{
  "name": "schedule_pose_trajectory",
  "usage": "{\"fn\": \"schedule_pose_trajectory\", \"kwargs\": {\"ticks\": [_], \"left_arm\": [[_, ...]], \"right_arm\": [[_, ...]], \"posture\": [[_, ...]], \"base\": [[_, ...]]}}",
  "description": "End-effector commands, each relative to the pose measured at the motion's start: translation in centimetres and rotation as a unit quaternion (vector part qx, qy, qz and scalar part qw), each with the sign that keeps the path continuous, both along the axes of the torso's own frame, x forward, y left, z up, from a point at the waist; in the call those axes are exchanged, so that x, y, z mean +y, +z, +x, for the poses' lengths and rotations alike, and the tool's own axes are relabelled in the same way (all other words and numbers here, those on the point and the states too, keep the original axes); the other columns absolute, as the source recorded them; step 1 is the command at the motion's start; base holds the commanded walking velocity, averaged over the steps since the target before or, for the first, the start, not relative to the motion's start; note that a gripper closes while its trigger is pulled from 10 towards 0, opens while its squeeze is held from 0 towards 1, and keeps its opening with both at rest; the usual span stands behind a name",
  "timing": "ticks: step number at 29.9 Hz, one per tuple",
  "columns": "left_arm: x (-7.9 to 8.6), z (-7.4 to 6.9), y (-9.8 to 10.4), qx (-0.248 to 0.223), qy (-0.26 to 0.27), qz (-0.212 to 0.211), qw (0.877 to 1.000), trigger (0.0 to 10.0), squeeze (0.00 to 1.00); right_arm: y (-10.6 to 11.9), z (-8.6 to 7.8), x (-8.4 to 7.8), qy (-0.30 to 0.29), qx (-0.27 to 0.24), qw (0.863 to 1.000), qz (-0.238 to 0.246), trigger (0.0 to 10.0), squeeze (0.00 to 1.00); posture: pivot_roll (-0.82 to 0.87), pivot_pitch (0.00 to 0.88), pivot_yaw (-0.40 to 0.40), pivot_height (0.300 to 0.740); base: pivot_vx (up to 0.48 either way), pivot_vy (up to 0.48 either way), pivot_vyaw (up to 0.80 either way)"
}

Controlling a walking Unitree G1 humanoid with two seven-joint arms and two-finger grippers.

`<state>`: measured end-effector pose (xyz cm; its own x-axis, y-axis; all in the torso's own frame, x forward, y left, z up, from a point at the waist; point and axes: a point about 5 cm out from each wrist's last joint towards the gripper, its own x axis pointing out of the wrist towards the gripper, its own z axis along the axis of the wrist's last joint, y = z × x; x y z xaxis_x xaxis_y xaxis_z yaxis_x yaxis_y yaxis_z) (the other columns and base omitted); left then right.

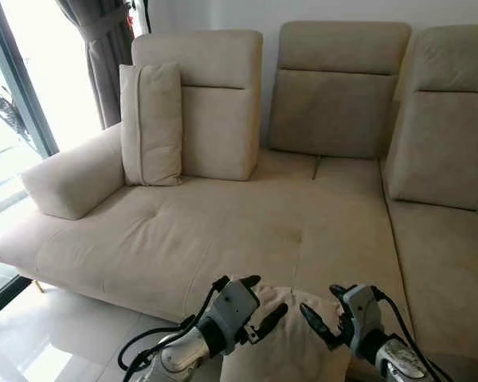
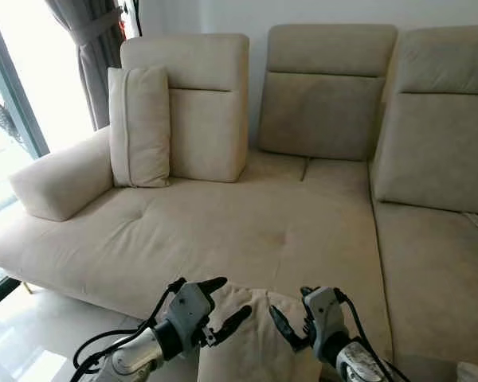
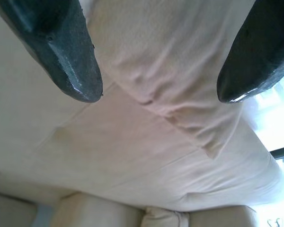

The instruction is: Move the pillow to the sofa from floor

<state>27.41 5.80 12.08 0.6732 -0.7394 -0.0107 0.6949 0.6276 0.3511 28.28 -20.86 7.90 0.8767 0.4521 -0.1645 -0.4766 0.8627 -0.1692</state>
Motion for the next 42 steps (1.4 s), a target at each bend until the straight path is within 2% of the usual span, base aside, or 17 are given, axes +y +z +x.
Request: {"fn": "schedule_pose_trajectory", "kwargs": {"ticks": [1, 6, 7, 9, 14, 19, 22, 25, 29, 33, 42], "left_arm": [[0.3, 0.0, -0.5, -0.001, 0.011, 0.021, 1.0, 10.0, 0.0], [0.9, 0.7, -0.6, -0.002, 0.042, 0.035, 0.998, 10.0, 0.0], [1.0, 0.8, -0.6, -0.004, 0.043, 0.039, 0.998, 10.0, 0.0], [1.0, 0.8, -0.6, -0.005, 0.041, 0.042, 0.998, 10.0, 0.0], [1.0, 0.7, -0.8, -0.002, 0.037, 0.046, 0.998, 10.0, 0.0], [1.0, 0.5, -1.0, 0.0, 0.035, 0.049, 0.998, 10.0, 0.0], [0.9, 0.6, -1.0, -0.001, 0.033, 0.051, 0.998, 10.0, 0.0], [0.7, 0.7, -1.0, -0.003, 0.029, 0.053, 0.998, 10.0, 0.0], [0.7, 0.7, -0.9, -0.003, 0.027, 0.053, 0.998, 10.0, 0.0], [0.6, 0.7, -0.9, -0.004, 0.024, 0.054, 0.998, 10.0, 0.0], [0.8, 0.3, -1.0, -0.004, 0.022, 0.058, 0.998, 10.0, 0.0]], "right_arm": [[-0.9, -0.5, 0.2, 0.011, 0.026, 1.0, 0.004, 10.0, 0.0], [-2.1, -0.8, -0.6, 0.007, 0.038, 0.999, -0.022, 10.0, 0.0], [-2.3, -0.8, -1.2, -0.003, 0.033, 0.997, -0.063, 10.0, 0.0], [-2.2, -0.6, -1.9, -0.011, 0.029, 0.995, -0.096, 10.0, 0.0], [-1.4, -0.6, -3.3, -0.044, 0.02, 0.993, -0.108, 10.0, 0.0], [-1.9, -1.6, -3.9, -0.058, 0.022, 0.991, -0.115, 10.0, 0.0], [-1.9, -1.6, -4.1, -0.067, 0.012, 0.99, -0.124, 10.0, 0.0], [-1.6, -1.0, -5.5, -0.13, -0.016, 0.979, -0.154, 10.0, 0.0], [-1.8, -0.9, -6.5, -0.16, -0.013, 0.975, -0.155, 10.0, 0.0], [-1.9, -0.7, -6.6, -0.158, -0.009, 0.975, -0.157, 10.0, 0.0], [-1.9, 1.2, -6.7, -0.17, -0.002, 0.968, -0.183, 10.0, 0.0]], "posture": [[0.21, 0.013, 0.06, 0.545], [0.22, 0.012, 0.067, 0.545], [0.22, 0.014, 0.07, 0.545], [0.22, 0.014, 0.071, 0.545], [0.21, 0.016, 0.073, 0.545], [0.2, 0.019, 0.081, 0.545], [0.2, 0.019, 0.083, 0.545], [0.19, 0.018, 0.089, 0.545], [0.19, 0.018, 0.095, 0.545], [0.19, 0.02, 0.097, 0.545], [0.22, 0.04, 0.109, 0.545]], "base": [[0.0, 0.0, 0.0], [0.0, 0.0, 0.0], [0.0, 0.0, 0.0], [0.0, 0.0, 0.0], [0.0, 0.0, 0.0], [0.0, 0.0, 0.0], [0.0, 0.0, 0.0], [0.0, 0.0, 0.0], [0.0, 0.0, 0.0], [0.0, 0.0, 0.0], [0.0, 0.0, 0.0]]}}
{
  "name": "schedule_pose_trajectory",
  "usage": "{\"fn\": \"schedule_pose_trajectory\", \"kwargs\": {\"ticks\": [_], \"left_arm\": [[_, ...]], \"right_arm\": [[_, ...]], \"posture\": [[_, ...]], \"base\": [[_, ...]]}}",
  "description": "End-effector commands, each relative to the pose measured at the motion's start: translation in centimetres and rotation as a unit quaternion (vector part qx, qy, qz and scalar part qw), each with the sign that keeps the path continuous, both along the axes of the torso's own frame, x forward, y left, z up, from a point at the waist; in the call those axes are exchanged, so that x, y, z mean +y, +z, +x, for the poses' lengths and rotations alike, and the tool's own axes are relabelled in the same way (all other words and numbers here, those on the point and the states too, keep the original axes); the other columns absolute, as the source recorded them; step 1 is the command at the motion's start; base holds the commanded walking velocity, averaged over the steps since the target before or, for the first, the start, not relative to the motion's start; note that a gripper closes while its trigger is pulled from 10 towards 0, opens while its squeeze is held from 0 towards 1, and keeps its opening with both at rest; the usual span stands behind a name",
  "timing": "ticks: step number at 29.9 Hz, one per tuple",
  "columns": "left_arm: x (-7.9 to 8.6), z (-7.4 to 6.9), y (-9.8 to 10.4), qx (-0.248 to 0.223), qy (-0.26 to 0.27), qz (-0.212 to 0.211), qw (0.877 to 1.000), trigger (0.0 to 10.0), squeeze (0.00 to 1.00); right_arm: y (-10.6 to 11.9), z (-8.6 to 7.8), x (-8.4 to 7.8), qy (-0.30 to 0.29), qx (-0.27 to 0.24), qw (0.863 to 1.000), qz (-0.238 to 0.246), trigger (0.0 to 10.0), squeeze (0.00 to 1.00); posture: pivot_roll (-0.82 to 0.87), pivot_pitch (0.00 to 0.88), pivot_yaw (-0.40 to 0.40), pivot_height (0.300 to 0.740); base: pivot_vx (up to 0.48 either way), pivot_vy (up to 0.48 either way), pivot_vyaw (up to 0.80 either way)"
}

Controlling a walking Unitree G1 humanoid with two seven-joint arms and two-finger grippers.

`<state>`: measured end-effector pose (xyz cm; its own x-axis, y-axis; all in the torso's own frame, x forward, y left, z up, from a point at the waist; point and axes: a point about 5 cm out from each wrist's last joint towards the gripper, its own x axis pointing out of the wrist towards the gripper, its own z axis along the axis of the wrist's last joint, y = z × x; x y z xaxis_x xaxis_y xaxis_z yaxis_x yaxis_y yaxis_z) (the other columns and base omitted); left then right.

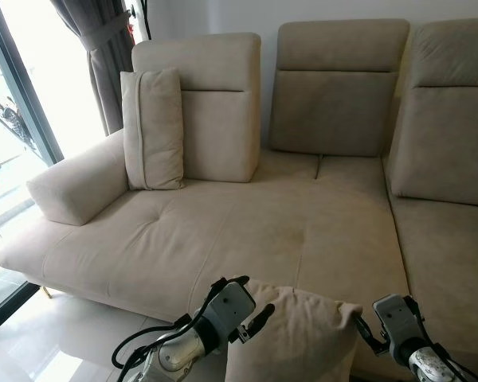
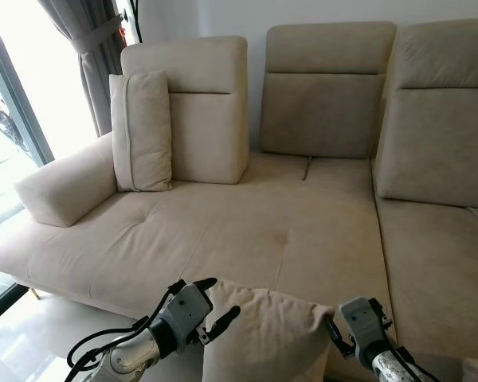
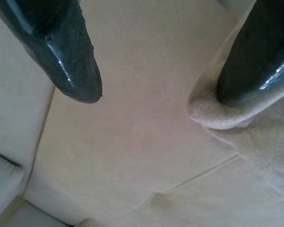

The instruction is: Move the pillow to the sofa from floor

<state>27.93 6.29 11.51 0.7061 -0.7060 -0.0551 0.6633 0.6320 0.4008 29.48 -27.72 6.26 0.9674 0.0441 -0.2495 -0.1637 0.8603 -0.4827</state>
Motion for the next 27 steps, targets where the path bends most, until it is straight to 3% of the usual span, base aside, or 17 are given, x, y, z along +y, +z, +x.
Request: {"fn": "schedule_pose_trajectory", "kwargs": {"ticks": [1, 14, 15, 16, 17, 18, 27], "left_arm": [[0.4, -0.4, -0.4, 0.001, -0.001, 0.025, 1.0, 10.0, 0.0], [1.5, -0.9, -0.1, -0.003, 0.013, 0.033, 0.999, 10.0, 0.0], [1.6, -1.0, -0.1, -0.004, 0.014, 0.033, 0.999, 10.0, 0.0], [1.6, -1.0, -0.1, -0.004, 0.014, 0.033, 0.999, 10.0, 0.0], [1.6, -1.1, 0.0, -0.005, 0.015, 0.032, 0.999, 10.0, 0.0], [1.5, -1.1, 0.1, -0.006, 0.016, 0.032, 0.999, 10.0, 0.0], [1.2, -1.1, 0.4, -0.01, 0.013, 0.028, 0.999, 10.0, 0.0]], "right_arm": [[-0.2, 0.4, 0.5, 0.011, 0.005, 1.0, -0.006, 10.0, 0.0], [-0.8, 1.6, 1.8, 0.035, 0.059, 0.997, 0.027, 10.0, 0.0], [-0.9, 1.6, 1.8, 0.031, 0.065, 0.997, 0.031, 4.8, 0.0], [-0.9, 1.6, 1.8, 0.031, 0.065, 0.997, 0.031, 4.8, 0.0], [-1.0, 1.7, 1.9, 0.025, 0.069, 0.997, 0.034, 1.3, 0.0], [-1.1, 1.8, 1.9, 0.017, 0.072, 0.996, 0.04, 0.0, 0.0], [-1.0, 1.8, 1.5, -0.004, 0.061, 0.996, 0.057, 0.0, 0.0]], "posture": [[0.23, 0.045, 0.111, 0.545], [0.32, 0.051, 0.104, 0.545], [0.32, 0.049, 0.102, 0.545], [0.32, 0.049, 0.102, 0.545], [0.33, 0.047, 0.102, 0.545], [0.33, 0.044, 0.1, 0.545], [0.31, 0.039, 0.098, 0.545]], "base": [[0.0, 0.0, 0.0], [0.0, 0.0, 0.0], [0.0, 0.0, 0.0], [0.0, 0.0, 0.0], [0.0, 0.0, 0.0], [0.0, 0.0, 0.0], [0.0, 0.0, 0.0]]}}
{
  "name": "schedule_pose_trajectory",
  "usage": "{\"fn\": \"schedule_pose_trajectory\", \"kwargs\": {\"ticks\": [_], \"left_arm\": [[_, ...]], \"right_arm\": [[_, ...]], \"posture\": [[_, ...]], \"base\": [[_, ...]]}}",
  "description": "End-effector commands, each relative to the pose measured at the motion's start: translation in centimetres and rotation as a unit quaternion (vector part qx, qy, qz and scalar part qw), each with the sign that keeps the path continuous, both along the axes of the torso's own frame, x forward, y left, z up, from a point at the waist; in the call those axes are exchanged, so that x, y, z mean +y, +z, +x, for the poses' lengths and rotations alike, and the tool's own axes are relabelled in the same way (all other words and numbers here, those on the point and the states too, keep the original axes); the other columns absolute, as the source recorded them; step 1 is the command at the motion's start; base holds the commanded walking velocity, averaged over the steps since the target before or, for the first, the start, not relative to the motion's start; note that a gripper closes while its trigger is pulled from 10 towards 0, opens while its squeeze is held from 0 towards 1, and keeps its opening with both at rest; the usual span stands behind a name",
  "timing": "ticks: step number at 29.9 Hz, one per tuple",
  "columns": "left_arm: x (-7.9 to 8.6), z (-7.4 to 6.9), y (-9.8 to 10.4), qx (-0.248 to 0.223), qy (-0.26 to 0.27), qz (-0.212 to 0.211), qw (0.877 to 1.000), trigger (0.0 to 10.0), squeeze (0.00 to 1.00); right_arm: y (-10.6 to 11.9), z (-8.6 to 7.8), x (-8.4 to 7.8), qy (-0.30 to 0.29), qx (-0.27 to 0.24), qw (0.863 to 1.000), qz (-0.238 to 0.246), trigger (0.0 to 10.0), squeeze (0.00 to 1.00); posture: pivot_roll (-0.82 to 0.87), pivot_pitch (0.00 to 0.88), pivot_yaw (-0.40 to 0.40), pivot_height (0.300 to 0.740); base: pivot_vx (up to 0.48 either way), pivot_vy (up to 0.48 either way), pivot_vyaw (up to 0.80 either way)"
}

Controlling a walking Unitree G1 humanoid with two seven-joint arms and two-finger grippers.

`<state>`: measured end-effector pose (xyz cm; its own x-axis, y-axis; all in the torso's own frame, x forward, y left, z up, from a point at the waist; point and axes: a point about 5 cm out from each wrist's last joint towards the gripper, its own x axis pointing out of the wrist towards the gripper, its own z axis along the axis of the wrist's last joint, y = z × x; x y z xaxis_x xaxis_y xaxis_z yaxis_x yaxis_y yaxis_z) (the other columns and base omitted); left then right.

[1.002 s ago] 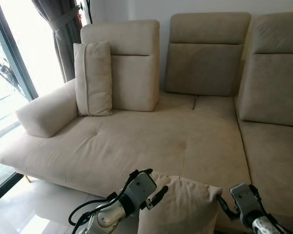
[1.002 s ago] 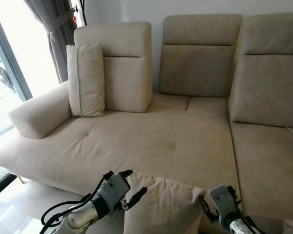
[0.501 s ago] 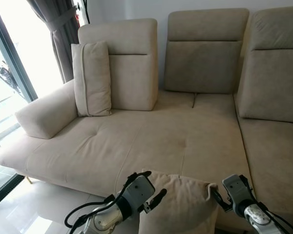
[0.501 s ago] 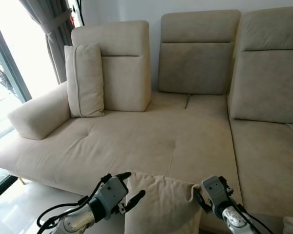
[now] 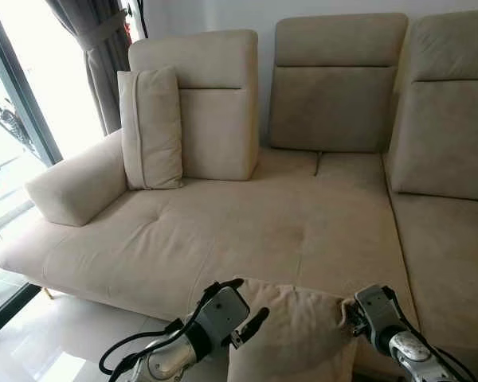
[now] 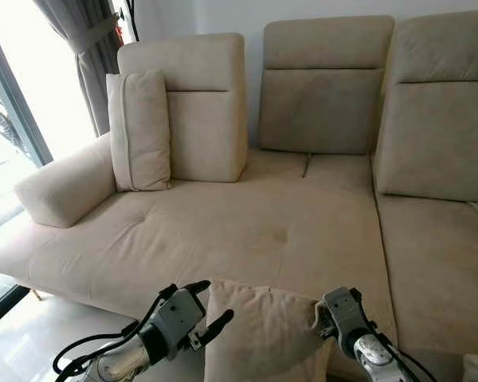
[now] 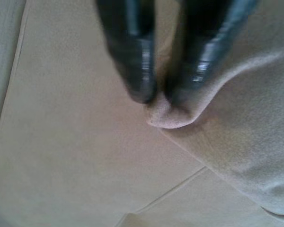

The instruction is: Move the pillow to the sofa from floor

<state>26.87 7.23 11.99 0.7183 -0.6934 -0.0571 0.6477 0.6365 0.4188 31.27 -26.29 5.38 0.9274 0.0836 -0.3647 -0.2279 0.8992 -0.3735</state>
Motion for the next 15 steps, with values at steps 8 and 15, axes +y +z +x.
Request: {"fn": "schedule_pose_trajectory", "kwargs": {"ticks": [8, 15], "left_arm": [[-0.4, 0.3, 0.1, -0.008, -0.002, 0.017, 1.0, 10.0, 0.0], [-0.5, 0.6, 0.4, -0.019, 0.009, 0.005, 1.0, 10.0, 0.0]], "right_arm": [[0.6, -0.4, -0.7, -0.026, -0.056, 0.998, 0.027, 0.0, 0.0], [-0.1, -2.3, 1.0, 0.04, -0.088, 0.994, 0.057, 0.0, 0.0]], "posture": [[0.28, 0.036, 0.091, 0.545], [0.25, 0.021, 0.084, 0.545]], "base": [[0.0, 0.0, 0.0], [0.0, 0.0, 0.0]]}}
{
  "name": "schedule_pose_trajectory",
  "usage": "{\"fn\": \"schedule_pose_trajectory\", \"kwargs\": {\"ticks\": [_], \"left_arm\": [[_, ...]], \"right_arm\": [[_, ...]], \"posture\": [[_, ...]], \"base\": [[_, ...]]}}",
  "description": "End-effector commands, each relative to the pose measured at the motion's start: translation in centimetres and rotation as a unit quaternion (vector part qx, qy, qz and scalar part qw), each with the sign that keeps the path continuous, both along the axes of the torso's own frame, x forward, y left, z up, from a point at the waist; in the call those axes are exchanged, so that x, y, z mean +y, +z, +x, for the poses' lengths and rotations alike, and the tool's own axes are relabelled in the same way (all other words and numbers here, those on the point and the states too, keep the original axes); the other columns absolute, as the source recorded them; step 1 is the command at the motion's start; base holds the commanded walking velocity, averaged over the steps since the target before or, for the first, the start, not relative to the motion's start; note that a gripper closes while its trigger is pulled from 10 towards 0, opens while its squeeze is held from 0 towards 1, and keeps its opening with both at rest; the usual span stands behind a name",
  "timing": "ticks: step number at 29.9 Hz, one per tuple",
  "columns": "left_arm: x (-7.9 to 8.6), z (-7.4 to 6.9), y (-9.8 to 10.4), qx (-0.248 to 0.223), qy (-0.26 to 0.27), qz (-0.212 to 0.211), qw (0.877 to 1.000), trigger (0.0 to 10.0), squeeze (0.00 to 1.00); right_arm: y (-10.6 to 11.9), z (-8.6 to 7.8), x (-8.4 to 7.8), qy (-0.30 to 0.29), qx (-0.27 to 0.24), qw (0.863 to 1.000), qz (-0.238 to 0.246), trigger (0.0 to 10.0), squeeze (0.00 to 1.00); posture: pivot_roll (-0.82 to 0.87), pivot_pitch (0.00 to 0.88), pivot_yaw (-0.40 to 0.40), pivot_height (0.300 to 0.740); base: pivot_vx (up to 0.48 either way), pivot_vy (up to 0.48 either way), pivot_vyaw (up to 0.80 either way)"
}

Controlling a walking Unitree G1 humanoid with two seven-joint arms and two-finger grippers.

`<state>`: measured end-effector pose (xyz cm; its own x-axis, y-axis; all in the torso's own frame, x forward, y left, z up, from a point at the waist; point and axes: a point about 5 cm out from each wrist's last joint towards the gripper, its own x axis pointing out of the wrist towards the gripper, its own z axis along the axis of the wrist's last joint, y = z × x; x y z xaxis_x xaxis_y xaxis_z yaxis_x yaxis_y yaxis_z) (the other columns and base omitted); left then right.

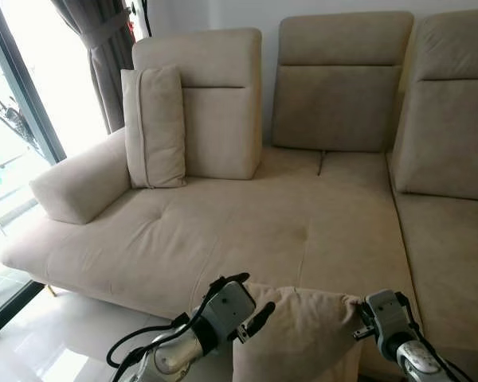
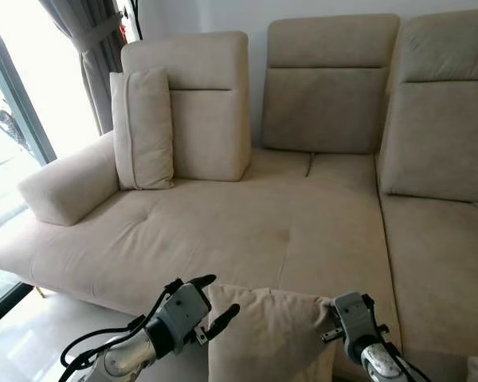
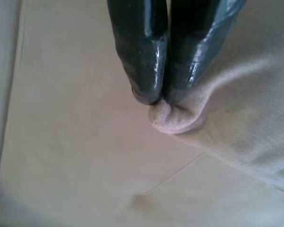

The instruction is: Move the pillow to the sofa from floor

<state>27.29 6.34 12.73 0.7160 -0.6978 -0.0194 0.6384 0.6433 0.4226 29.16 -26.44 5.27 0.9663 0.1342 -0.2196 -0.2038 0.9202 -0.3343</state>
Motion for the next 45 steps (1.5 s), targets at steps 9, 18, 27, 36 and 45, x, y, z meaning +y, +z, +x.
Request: {"fn": "schedule_pose_trajectory", "kwargs": {"ticks": [9, 18, 27, 36, 45], "left_arm": [[0.5, 1.1, -0.7, -0.004, 0.008, 0.032, 0.999, 10.0, 0.0], [1.6, 2.5, -3.0, -0.039, -0.092, 0.228, 0.969, 10.0, 0.0], [1.8, 3.7, -3.1, -0.054, -0.106, 0.28, 0.953, 10.0, 0.0], [2.2, 4.4, -3.9, -0.05, -0.12, 0.32, 0.938, 10.0, 0.0], [6.0, 4.7, -5.2, 0.002, -0.134, 0.409, 0.903, 10.0, 0.0]], "right_arm": [[-2.0, -4.5, 2.3, 0.063, -0.019, 0.998, -0.004, 0.0, 0.0], [-1.2, -5.7, 3.1, 0.154, -0.055, 0.967, -0.193, 0.0, 0.0], [0.4, -6.6, 4.5, 0.304, -0.069, 0.89, -0.333, 0.0, 0.0], [1.0, -7.5, 5.6, 0.4, -0.082, 0.826, -0.388, 0.0, 0.0], [1.4, -8.3, 4.4, 0.418, -0.078, 0.799, -0.426, 0.0, 0.0]], "posture": [[0.2, 0.018, 0.093, 0.545], [0.15, 0.015, 0.089, 0.545], [0.13, 0.015, 0.076, 0.545], [0.14, 0.011, 0.053, 0.545], [0.14, 0.008, 0.044, 0.545]], "base": [[0.0, 0.0, 0.0], [0.0, 0.0, 0.0], [0.0, 0.0, 0.0], [0.0, 0.0, 0.0], [0.0, 0.0, 0.0]]}}
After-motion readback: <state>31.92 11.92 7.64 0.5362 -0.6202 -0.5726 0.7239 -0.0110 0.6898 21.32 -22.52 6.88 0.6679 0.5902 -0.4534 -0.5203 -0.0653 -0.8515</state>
